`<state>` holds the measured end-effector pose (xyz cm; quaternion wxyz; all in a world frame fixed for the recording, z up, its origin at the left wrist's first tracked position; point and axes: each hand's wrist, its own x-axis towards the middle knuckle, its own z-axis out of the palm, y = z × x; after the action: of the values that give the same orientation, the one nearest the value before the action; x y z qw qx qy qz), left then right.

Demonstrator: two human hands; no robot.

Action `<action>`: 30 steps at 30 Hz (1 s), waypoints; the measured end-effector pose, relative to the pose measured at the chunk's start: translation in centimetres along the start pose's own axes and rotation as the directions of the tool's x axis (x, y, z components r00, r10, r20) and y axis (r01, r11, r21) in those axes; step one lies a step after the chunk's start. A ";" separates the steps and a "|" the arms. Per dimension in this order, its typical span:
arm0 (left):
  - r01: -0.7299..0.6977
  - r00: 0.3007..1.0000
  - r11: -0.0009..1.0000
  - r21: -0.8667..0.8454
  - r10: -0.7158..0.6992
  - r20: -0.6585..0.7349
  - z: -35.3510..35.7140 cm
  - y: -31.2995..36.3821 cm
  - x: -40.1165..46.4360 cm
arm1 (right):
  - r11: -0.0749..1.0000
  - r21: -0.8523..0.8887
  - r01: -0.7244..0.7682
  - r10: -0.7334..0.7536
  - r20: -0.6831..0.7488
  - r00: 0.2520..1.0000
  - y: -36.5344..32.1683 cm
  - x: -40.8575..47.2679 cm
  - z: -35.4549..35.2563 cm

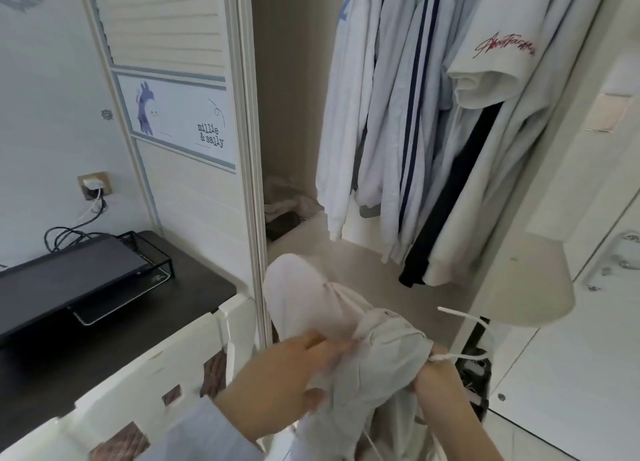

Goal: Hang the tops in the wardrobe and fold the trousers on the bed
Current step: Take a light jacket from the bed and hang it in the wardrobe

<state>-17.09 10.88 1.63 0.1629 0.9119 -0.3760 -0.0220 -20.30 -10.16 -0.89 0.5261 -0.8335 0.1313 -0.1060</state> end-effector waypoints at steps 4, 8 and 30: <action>-0.110 0.841 0.983 0.145 0.170 -0.513 -2.7 0.3 -0.2 | 0.982 0.170 -0.088 0.085 0.020 0.996 -1.1 -1.0 0.3; -0.309 0.849 0.897 0.316 0.410 -0.334 -2.8 1.7 2.4 | 0.995 0.095 -0.035 0.016 0.198 0.980 -3.0 -2.3 0.1; -0.244 0.815 0.949 -0.198 0.090 -0.572 -7.8 -4.3 -2.5 | 0.894 -0.414 -0.172 0.410 0.601 0.686 5.7 2.1 7.9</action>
<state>-14.71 17.62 7.50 0.3856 0.8119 -0.3852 0.2090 -16.49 -6.53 -9.30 0.4028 -0.8567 0.0799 0.3121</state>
